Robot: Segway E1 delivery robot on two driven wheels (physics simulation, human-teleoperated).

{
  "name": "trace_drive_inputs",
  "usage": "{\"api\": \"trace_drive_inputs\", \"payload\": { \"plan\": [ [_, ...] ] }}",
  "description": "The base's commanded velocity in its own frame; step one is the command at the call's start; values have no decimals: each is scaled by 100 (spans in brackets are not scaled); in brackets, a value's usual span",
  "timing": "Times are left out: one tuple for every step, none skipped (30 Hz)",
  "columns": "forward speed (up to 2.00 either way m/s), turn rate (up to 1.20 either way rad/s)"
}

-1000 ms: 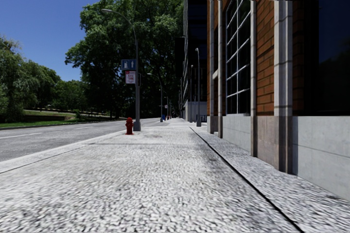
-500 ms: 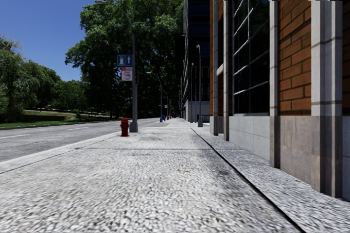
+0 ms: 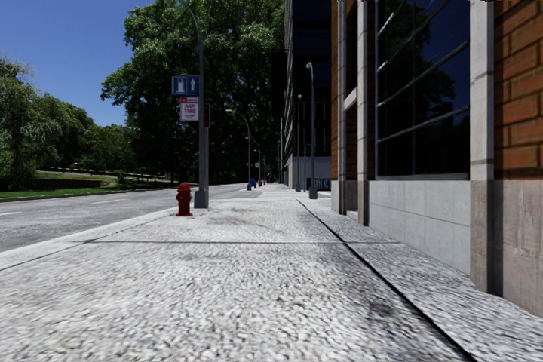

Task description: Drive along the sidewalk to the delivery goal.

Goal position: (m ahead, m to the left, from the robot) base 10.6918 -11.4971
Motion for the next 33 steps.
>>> {"api": "trace_drive_inputs", "payload": {
  "plan": [
    [175, 0],
    [181, 0],
    [187, 0],
    [189, 0],
    [189, 0],
    [190, 0],
    [191, 0],
    [192, 0],
    [192, 0],
    [194, 0],
    [196, 0],
    [200, 0],
    [200, 0],
    [200, 0],
    [200, 0],
    [200, 0],
    [200, 0],
    [200, 0],
    [200, 0],
    [200, 0],
    [200, 0],
    [200, 0],
    [200, 0],
    [200, 0],
    [200, 0],
    [200, 0],
    [200, 0],
    [200, 0],
    [200, 0],
    [200, 0],
    [200, 0],
    [200, 0],
    [200, 0]
  ]
}}
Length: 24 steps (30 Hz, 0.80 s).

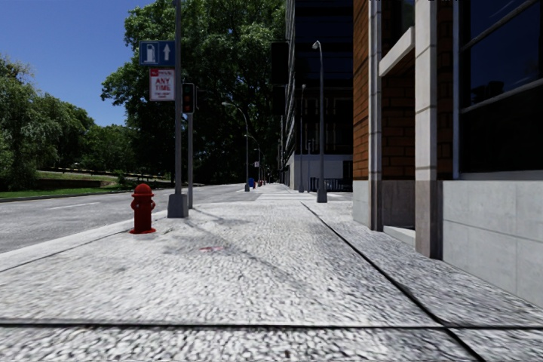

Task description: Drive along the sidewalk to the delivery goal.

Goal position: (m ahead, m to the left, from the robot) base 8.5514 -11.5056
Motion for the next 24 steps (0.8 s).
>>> {"api": "trace_drive_inputs", "payload": {
  "plan": [
    [200, 0],
    [200, 0],
    [200, 0],
    [200, 0],
    [200, 0],
    [200, 0],
    [200, 0],
    [200, 0],
    [200, 0],
    [200, 0],
    [200, 0],
    [200, 0],
    [200, 0],
    [200, 0],
    [200, 0],
    [200, 0],
    [200, 0],
    [200, 0],
    [200, 0],
    [200, 0],
    [200, 0],
    [200, 0],
    [200, 0],
    [200, 0]
  ]
}}
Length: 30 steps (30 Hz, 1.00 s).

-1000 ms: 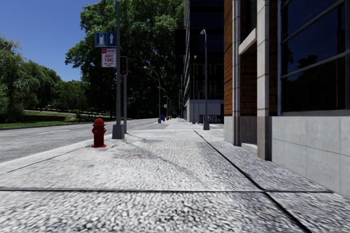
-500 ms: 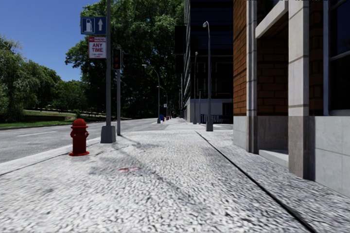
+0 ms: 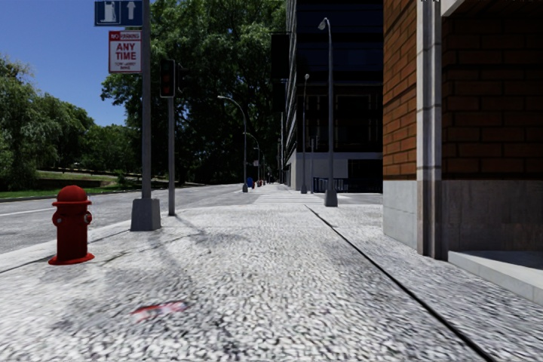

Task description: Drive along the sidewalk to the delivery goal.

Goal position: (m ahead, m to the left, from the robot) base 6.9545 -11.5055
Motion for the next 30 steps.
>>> {"api": "trace_drive_inputs", "payload": {
  "plan": [
    [200, 0],
    [200, 0],
    [200, 0],
    [200, 0],
    [200, 0],
    [200, 0],
    [200, 0],
    [200, 0],
    [200, 0],
    [200, 0],
    [200, 0],
    [200, 0],
    [200, 0],
    [200, 0],
    [200, 0],
    [200, 0],
    [200, 0],
    [200, 0],
    [200, 0],
    [200, 0],
    [200, 0],
    [200, 0],
    [200, 0],
    [200, 0],
    [200, 0],
    [200, 0],
    [200, 0],
    [200, 0],
    [200, 0],
    [200, 0]
  ]
}}
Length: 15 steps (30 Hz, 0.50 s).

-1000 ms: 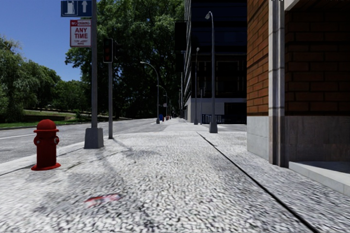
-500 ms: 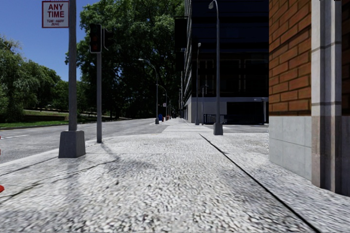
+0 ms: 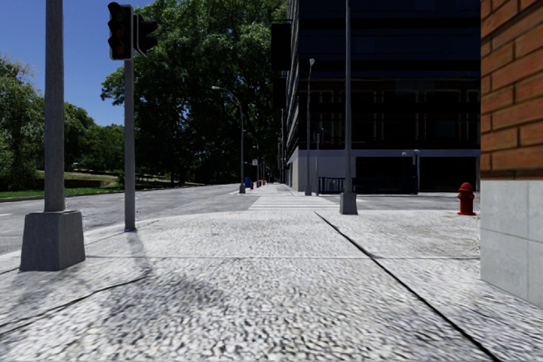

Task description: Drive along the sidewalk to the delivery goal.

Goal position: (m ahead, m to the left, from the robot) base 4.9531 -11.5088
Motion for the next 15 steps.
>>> {"api": "trace_drive_inputs", "payload": {
  "plan": [
    [200, 0],
    [200, 0],
    [200, 0],
    [200, 0],
    [200, 0],
    [200, 0],
    [200, 0],
    [200, 0],
    [200, 0],
    [200, 0],
    [200, 0],
    [200, 0],
    [200, 0],
    [200, 0],
    [200, 0]
  ]
}}
